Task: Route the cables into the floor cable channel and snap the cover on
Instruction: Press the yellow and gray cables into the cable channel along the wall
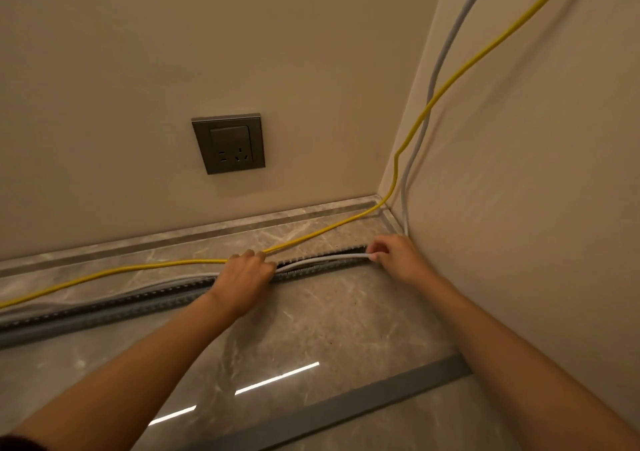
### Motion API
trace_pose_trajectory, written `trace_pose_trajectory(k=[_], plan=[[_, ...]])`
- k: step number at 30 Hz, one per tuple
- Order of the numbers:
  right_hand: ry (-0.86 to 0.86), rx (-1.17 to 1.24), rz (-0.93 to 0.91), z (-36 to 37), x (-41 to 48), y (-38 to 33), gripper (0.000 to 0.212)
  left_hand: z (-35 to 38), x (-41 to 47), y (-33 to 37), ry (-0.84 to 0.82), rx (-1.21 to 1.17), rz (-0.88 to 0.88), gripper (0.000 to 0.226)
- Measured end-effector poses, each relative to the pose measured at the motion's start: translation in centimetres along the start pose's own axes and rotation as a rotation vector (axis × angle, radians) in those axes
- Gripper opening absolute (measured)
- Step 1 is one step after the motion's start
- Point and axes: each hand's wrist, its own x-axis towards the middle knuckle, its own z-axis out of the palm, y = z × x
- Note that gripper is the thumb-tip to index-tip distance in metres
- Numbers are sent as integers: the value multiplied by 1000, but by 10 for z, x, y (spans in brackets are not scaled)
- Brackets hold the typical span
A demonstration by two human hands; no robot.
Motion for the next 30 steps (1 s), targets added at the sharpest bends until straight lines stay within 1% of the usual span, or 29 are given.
trace_pose_trajectory(k=[2,5,7,9,10,12,14,16,18,20,22,24,25,27,28,29,30], plan=[[0,3,24,5,10,-5,11,0,2,-8,-10,-10,-29,28],[-19,72,60,10,25,-14,34,4,4,-19,-12,-11,-68,29],[-2,129,75,10,30,-16,43,3,3,-20,12,-13,-93,33],[23,173,96,13,35,-17,42,5,5,-22,36,-22,-92,38],[33,197,106,14,37,-17,41,4,4,-19,39,-30,-59,40],[26,227,129,15,38,-19,35,4,5,-16,117,-9,47,35],[11,273,162,16,40,-18,28,3,6,-15,153,43,76,35],[5,294,229,16,38,-15,24,-2,8,-11,74,-78,54,21],[19,204,247,18,35,-12,33,3,16,-9,-12,-115,23,25],[10,-22,212,18,34,-15,38,4,22,-11,-34,-147,-10,25],[-15,-158,193,17,33,-19,43,2,25,-9,-39,-212,-42,25],[-27,-208,182,12,35,-22,43,-5,27,-7,8,-274,-76,32],[-11,-229,169,9,37,-23,40,-7,30,-7,64,-294,-94,34],[59,-246,100,5,43,-24,22,-11,37,-10,165,-368,-137,30],[92,-277,45,4,44,-25,17,-11,42,-13,183,-407,-167,27],[97,-324,-26,3,46,-25,20,-10,47,-17,166,-429,-189,26],[69,-382,-107,3,49,-26,28,-10,53,-20,123,-439,-192,26]])
